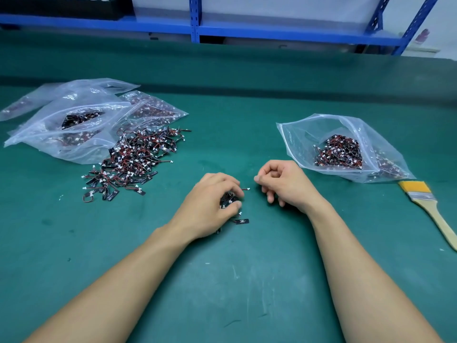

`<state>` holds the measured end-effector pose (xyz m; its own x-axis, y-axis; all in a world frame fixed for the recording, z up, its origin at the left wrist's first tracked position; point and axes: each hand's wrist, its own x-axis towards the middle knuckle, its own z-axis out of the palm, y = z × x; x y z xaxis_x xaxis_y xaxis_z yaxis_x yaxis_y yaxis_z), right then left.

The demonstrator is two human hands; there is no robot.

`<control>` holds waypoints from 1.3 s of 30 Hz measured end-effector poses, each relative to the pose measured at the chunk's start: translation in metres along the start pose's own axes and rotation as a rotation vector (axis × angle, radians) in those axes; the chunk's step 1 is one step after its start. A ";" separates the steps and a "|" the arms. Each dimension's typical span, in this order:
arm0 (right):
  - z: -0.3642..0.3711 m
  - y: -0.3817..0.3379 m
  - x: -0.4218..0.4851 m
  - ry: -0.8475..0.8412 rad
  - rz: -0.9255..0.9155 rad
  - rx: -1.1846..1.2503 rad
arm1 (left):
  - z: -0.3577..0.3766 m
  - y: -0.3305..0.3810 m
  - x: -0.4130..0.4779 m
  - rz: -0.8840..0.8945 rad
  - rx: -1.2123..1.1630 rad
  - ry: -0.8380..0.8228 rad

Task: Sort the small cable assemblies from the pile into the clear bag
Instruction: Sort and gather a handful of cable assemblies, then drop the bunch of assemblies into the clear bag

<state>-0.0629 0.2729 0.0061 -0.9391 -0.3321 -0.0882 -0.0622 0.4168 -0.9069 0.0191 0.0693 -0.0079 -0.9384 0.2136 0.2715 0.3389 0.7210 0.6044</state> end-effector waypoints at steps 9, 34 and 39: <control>0.000 0.001 0.001 0.001 -0.004 -0.001 | -0.031 -0.027 -0.009 0.148 0.150 -0.215; 0.001 0.003 -0.001 0.025 -0.026 -0.020 | -0.022 -0.021 0.010 -0.195 -0.068 0.125; 0.003 0.004 -0.001 0.026 -0.034 -0.022 | -0.028 0.001 0.023 -0.312 -0.401 0.142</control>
<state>-0.0615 0.2725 0.0013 -0.9449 -0.3241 -0.0465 -0.1012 0.4241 -0.8999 -0.0007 0.0563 0.0201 -0.9899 -0.0830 0.1148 0.0696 0.4212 0.9043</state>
